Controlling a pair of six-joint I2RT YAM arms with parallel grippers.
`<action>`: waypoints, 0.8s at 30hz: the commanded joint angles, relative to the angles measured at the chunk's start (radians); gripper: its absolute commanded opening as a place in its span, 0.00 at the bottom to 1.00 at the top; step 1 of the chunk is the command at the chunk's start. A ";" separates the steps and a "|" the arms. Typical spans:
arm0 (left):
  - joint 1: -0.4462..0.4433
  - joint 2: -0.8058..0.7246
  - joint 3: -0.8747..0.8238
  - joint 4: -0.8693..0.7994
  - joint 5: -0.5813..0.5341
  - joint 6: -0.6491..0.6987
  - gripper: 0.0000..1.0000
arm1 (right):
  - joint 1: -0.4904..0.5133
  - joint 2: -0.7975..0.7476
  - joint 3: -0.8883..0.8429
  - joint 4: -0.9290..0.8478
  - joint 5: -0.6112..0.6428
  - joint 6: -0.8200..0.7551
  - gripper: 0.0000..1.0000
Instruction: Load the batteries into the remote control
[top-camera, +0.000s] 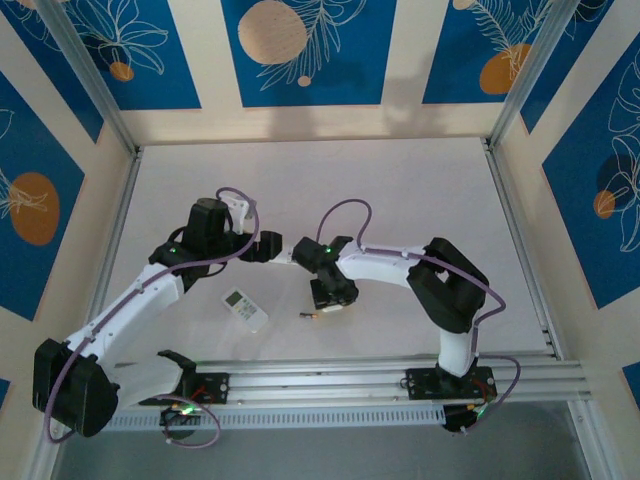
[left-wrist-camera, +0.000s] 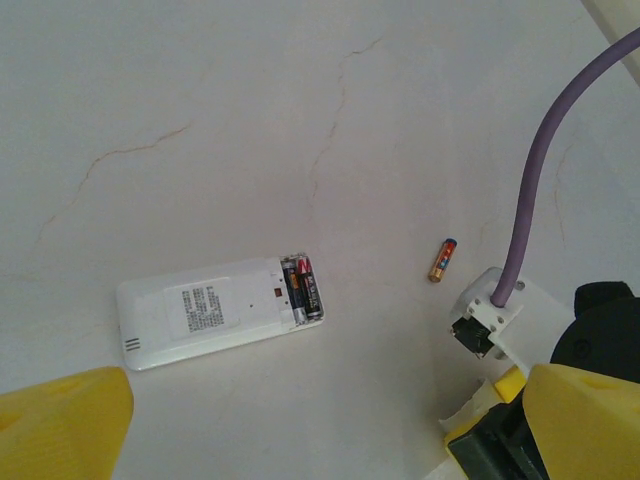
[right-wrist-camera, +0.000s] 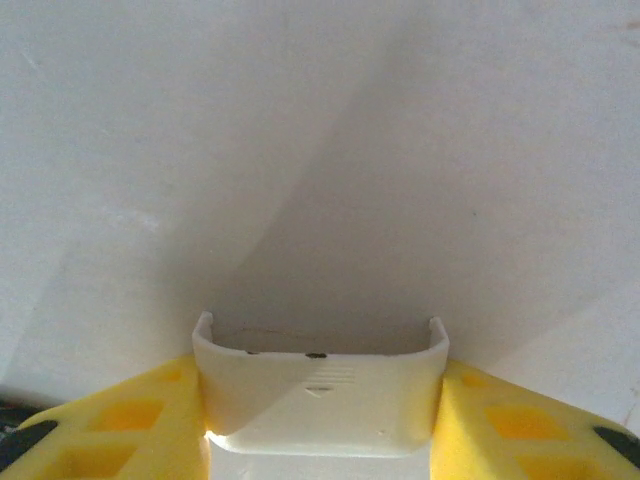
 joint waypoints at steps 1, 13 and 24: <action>0.025 -0.020 0.015 -0.010 0.021 -0.007 1.00 | -0.035 -0.036 0.001 0.056 0.027 -0.143 0.46; 0.060 -0.099 -0.002 -0.015 0.009 -0.052 1.00 | -0.218 0.019 0.261 0.191 -0.236 -1.025 0.45; 0.068 -0.110 0.000 -0.025 -0.003 -0.057 1.00 | -0.217 0.206 0.440 0.095 -0.327 -1.140 0.46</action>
